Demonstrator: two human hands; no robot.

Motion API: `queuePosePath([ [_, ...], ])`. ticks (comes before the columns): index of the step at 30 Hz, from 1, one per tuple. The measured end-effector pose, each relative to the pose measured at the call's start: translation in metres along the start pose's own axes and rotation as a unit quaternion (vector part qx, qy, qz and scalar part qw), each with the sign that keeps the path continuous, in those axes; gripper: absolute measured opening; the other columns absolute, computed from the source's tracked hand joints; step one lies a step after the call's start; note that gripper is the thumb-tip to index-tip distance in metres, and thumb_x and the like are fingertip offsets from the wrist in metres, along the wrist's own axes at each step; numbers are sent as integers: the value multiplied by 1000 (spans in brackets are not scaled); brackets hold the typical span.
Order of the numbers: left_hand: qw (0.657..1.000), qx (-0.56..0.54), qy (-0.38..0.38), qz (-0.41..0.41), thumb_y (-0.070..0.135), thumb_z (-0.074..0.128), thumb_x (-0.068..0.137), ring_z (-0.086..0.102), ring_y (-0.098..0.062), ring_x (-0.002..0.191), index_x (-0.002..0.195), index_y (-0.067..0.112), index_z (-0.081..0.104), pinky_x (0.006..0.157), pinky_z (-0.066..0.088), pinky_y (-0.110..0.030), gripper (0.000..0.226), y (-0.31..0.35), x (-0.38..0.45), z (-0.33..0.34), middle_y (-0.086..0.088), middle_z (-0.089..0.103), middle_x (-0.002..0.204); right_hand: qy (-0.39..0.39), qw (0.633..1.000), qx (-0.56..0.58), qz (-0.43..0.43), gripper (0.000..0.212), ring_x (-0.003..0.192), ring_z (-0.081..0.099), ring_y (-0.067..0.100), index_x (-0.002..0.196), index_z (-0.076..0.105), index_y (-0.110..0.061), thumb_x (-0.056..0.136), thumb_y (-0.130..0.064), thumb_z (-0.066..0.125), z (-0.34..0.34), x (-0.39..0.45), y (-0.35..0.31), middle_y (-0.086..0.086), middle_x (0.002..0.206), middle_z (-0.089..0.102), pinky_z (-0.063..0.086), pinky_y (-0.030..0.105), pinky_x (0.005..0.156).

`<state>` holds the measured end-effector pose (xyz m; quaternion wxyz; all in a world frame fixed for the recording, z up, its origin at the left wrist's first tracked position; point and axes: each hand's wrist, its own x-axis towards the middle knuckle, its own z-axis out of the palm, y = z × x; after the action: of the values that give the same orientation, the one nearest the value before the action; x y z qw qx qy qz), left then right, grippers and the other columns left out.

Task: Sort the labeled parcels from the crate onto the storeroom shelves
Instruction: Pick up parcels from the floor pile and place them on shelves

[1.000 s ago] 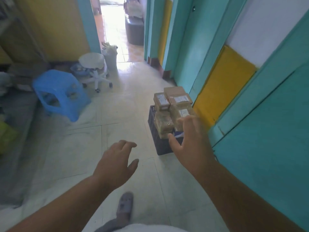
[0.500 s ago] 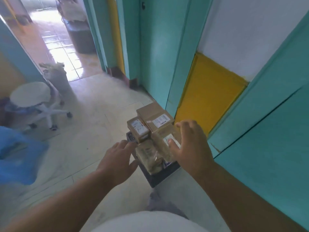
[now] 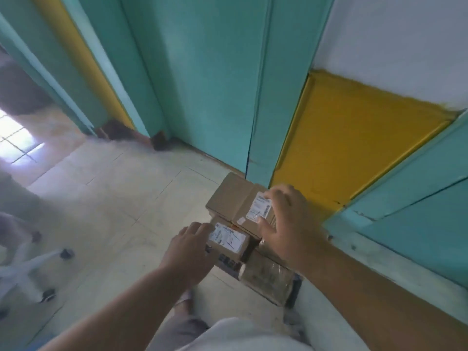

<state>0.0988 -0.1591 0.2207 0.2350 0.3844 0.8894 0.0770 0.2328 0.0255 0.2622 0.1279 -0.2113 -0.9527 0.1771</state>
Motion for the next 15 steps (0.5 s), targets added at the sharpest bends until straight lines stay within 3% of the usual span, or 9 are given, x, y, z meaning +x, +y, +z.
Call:
queuePosePath([
  [2,999,11,-33,30,41,55,94,50,-18,124,145,29,40,101,46,-34,54,-28,36,-10,6,52,139,-9,998,6,65,43,107,58,23,119,54,-10,87,-37,60,22,15,-11,11,121,58,58,35,84],
  [7,991,6,-106,83,36,58,93,57,-16,101,127,24,50,83,53,-32,36,-61,110,-13,4,60,120,-29,978,-25,205,41,115,54,27,121,54,-11,89,-33,67,62,33,-23,10,124,55,54,40,92],
  [11,987,-46,-147,37,37,59,91,57,-14,96,127,27,51,77,52,-32,38,-80,163,20,4,60,122,-49,961,-10,274,41,117,53,26,121,54,-13,88,-31,69,110,44,-10,9,125,55,53,39,91],
  [15,987,-72,-146,-8,39,60,91,58,-15,92,128,27,52,75,48,-28,40,-110,211,60,4,61,120,-71,956,28,284,41,116,53,24,125,55,-13,90,-29,68,174,71,5,7,128,53,50,36,89],
])
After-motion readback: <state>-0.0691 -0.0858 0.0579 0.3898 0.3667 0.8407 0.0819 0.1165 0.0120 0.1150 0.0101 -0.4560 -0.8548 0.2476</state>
